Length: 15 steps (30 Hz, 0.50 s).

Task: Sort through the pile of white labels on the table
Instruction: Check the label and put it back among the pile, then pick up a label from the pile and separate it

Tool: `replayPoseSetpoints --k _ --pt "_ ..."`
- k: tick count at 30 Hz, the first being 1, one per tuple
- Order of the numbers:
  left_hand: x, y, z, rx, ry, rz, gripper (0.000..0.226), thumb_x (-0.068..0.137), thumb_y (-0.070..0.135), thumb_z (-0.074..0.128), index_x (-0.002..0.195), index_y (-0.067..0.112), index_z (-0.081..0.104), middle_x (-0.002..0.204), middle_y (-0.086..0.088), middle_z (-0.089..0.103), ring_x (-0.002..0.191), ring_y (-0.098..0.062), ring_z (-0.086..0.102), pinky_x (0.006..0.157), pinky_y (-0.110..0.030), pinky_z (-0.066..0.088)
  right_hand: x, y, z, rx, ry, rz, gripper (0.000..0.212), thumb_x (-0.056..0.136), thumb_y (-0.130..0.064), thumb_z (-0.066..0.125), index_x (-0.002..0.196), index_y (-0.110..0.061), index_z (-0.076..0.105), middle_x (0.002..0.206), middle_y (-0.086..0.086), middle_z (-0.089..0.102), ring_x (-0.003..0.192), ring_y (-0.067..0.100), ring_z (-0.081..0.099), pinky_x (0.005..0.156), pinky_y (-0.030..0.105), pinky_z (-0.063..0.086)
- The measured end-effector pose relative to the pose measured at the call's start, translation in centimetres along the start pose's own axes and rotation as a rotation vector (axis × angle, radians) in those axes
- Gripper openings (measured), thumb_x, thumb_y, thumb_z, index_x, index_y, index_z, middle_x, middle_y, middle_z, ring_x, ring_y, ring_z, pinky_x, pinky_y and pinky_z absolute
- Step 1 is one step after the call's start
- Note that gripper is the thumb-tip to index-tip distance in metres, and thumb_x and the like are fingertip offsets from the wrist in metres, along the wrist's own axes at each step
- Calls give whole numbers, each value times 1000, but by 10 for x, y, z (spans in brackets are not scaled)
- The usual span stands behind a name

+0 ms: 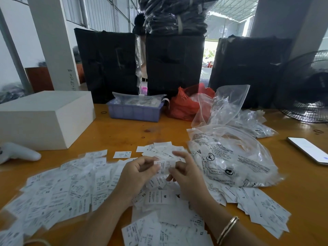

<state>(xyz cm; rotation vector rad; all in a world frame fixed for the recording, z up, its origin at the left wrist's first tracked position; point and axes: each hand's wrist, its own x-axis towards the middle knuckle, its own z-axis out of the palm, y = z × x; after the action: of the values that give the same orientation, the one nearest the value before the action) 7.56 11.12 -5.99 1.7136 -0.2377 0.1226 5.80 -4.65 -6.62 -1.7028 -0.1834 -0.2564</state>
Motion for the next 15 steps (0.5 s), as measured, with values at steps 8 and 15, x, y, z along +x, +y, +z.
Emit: replayPoseSetpoints --k 8,15 --pt "0 -3 -1 82 -38 45 10 81 20 73 88 27 71 86 19 73 78 -1 69 60 -10 50 1 0 -2 -25 34 -11 14 85 -7 68 82 -21 67 70 -7 71 64 5 67 59 14 49" --pt "0 -5 -1 124 -15 101 14 83 17 71 86 30 70 83 19 72 80 3 67 63 -6 48 -2 1 5 -304 4 -158 37 87 -13 66 81 -49 66 77 -31 66 74 1 64 66 14 49"
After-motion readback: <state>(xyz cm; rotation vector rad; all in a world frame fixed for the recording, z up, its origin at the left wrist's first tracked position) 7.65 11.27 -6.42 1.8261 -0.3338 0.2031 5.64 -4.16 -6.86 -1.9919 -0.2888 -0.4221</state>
